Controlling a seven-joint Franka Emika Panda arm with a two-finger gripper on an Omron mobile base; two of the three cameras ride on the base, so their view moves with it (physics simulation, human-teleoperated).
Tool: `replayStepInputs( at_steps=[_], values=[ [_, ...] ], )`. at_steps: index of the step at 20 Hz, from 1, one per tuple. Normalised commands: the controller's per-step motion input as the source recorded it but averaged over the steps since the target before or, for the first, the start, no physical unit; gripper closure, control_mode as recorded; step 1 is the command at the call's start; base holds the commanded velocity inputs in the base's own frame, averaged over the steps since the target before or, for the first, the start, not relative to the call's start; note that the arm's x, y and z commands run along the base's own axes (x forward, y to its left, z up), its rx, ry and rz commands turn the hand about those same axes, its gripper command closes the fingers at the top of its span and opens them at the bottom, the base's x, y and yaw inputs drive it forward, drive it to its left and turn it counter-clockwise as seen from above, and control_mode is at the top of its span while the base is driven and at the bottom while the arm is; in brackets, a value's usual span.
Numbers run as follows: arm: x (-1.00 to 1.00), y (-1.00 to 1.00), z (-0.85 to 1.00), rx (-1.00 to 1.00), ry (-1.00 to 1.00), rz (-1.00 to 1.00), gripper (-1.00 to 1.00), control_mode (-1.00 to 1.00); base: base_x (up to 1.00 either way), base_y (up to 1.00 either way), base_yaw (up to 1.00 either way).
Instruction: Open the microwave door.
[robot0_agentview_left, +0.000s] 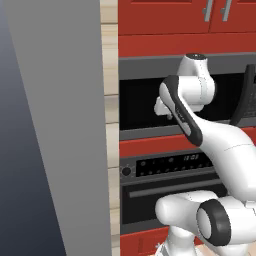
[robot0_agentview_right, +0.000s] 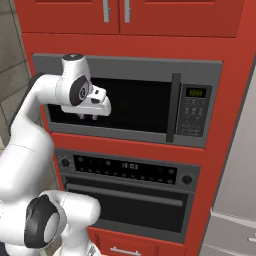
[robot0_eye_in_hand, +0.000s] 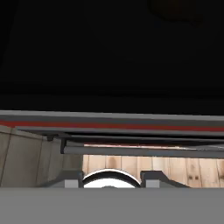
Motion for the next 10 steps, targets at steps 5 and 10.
replayStepInputs(
  at_steps=[5, 10],
  values=[
    [-0.43, -0.17, -0.05, 0.01, -0.03, 0.00, -1.00, -1.00, 0.00, 0.00, 0.00],
    [-0.91, -0.43, 0.00, 0.05, -0.19, 0.00, -1.00, -1.00, 0.00, 0.00, 0.00]
  ],
)
